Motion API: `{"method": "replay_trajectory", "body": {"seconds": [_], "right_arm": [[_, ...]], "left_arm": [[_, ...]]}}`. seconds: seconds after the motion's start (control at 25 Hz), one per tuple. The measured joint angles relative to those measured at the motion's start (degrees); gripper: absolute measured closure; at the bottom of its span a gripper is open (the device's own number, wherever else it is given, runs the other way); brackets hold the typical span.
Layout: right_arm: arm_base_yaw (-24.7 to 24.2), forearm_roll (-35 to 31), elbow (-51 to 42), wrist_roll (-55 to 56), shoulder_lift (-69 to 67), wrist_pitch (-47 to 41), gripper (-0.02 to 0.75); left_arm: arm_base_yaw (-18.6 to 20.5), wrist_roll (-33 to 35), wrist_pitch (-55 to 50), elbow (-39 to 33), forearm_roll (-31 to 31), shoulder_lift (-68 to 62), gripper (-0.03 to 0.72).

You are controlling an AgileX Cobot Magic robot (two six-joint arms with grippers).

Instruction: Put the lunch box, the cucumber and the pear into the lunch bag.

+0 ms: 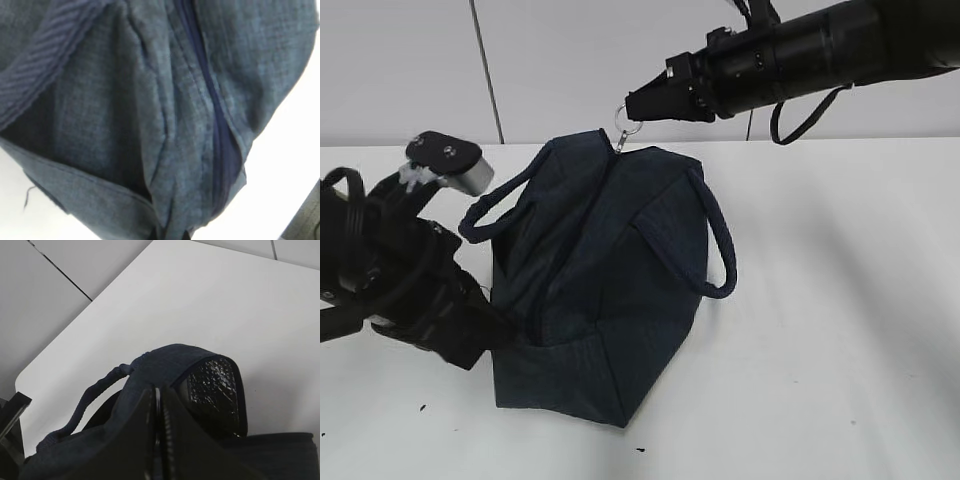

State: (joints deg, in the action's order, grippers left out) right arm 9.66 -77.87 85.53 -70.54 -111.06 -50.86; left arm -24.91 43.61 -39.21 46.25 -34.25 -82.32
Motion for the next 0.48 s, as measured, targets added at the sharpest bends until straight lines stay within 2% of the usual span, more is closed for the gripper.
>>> {"method": "replay_trajectory", "body": {"seconds": [0.16,0.4,0.48], "right_arm": [[-0.24,-0.12,0.21,1.17,0.00,-3.27,0.732],[0.11,0.14,0.21,2.54,0.00,-9.20,0.732],[0.24,0.45,0.23,3.01,0.00,-10.74,0.732]], "left_arm": [[0.00,-2.12,-4.08,2.47,0.19,1.26,0.657],[0.00,-4.63,-8.35,6.29,-0.05,2.47,0.414],[0.00,-5.23,-8.78,6.90,-0.05,2.47,0.363]]}}
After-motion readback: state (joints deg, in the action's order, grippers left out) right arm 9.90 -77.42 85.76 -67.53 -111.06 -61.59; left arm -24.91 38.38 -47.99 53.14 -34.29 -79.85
